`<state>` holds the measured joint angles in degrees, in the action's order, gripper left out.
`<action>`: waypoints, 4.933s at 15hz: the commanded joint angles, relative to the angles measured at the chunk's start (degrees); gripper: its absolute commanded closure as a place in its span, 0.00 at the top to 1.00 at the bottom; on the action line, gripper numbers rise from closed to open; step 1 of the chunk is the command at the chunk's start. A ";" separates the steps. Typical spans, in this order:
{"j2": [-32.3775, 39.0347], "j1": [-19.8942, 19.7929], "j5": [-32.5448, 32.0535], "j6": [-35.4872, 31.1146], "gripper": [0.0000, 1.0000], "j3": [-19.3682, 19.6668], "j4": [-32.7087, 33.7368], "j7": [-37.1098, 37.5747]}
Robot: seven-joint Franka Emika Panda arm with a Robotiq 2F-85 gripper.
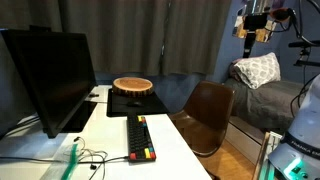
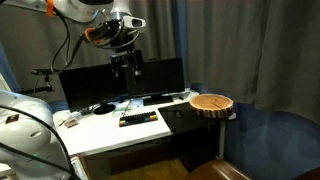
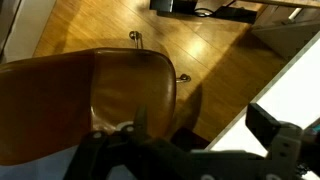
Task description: Move the wood stamp shaped cushion to the left
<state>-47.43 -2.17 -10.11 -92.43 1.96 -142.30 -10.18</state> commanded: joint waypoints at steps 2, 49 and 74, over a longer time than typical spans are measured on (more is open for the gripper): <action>-0.03 1.04 -0.47 0.26 1.00 0.69 0.20 0.59; 62.43 2.60 72.82 -57.83 1.00 3.12 24.55 -6.95; 105.36 0.81 59.02 -68.29 1.00 0.57 71.99 26.49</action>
<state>51.90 -1.28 52.74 -160.07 2.72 -78.68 11.03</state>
